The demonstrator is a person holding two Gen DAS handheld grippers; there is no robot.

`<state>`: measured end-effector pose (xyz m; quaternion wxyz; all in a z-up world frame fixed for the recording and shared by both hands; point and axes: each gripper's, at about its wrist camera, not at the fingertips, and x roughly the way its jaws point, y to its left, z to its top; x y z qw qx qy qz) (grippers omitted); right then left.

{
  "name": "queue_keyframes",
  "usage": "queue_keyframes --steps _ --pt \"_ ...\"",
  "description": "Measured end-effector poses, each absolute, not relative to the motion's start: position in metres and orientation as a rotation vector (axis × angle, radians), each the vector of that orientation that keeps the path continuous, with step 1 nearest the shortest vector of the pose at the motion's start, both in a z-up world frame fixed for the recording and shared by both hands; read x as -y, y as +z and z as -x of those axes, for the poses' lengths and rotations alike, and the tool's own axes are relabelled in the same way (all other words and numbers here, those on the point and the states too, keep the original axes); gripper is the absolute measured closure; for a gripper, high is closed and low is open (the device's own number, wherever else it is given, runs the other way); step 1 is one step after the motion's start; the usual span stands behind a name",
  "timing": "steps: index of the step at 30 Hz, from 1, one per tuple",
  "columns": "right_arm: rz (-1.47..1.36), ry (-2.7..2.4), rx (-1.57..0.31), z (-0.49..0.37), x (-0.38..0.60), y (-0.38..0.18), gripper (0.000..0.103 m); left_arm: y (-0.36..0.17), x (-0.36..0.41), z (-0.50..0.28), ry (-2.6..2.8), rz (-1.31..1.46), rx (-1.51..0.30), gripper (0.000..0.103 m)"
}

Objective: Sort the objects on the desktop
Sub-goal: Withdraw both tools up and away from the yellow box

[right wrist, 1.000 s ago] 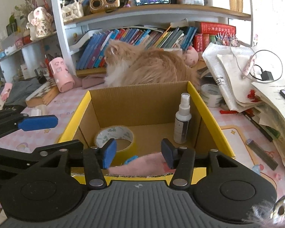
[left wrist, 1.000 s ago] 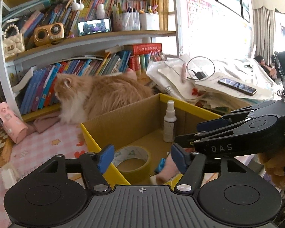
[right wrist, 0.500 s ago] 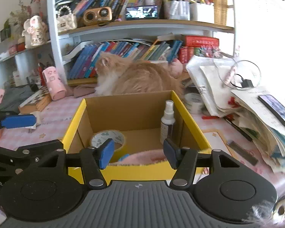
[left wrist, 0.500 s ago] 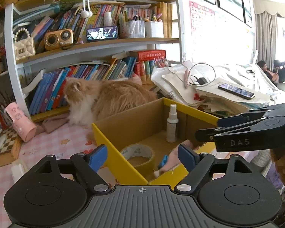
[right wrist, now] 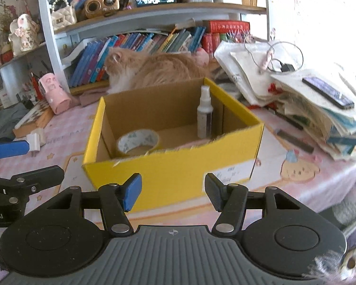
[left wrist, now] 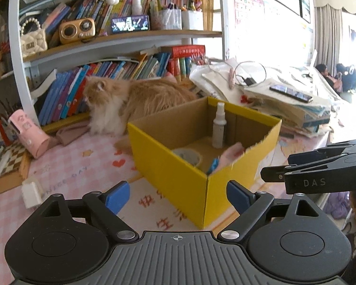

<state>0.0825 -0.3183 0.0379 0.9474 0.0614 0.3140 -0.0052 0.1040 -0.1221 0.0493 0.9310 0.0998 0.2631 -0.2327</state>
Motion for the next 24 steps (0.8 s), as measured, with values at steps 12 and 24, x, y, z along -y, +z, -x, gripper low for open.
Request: queue_keyframes --steps 12,24 --pt "-0.151 -0.033 -0.700 -0.060 0.272 0.027 0.043 0.038 0.083 -0.085 -0.496 -0.222 -0.601 0.009" --pt "-0.154 -0.005 -0.765 -0.042 0.221 0.016 0.041 0.031 0.048 -0.068 -0.496 -0.256 -0.650 0.007"
